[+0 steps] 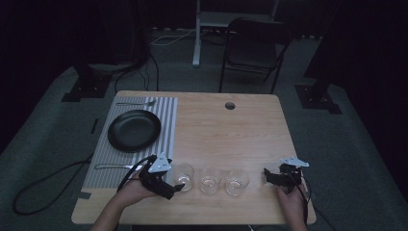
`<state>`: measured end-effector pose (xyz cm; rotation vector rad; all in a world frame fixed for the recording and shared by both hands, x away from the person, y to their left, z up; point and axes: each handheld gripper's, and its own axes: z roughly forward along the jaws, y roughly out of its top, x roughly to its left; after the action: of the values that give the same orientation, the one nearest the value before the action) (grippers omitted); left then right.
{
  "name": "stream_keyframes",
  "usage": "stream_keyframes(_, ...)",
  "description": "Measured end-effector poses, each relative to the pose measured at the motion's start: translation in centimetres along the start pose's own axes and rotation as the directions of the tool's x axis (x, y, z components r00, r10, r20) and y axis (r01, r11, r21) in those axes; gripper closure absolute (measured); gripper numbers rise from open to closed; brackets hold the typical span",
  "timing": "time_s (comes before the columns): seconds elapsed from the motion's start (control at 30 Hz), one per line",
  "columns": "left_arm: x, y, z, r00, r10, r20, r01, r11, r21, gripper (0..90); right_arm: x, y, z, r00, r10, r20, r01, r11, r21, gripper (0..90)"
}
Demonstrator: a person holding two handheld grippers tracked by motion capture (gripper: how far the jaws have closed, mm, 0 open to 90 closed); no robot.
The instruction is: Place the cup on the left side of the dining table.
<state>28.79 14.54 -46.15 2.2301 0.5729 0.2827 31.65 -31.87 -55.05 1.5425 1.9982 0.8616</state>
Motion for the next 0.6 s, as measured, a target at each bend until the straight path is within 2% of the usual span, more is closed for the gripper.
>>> stream_keyframes(0.13,-0.2,0.6,0.4,0.9999,0.017,0.003,-0.017,0.9998,0.015,2.2,0.0,0.0,0.0,1.0000,0.000,0.000,0.000,1.000,0.000,12.0)
stream_keyframes(0.27,-0.1,0.9,0.7,0.9998,0.007,0.020,-0.007,1.0000,0.003,2.2,0.0,0.0,0.0,1.0000,0.000,0.000,0.000,1.000,0.000,12.0)
stream_keyframes(0.6,-0.5,1.7,1.6,0.9988,0.028,0.040,-0.029,0.9995,0.009,2.2,0.0,0.0,0.0,1.0000,0.000,0.000,0.000,1.000,0.000,12.1)
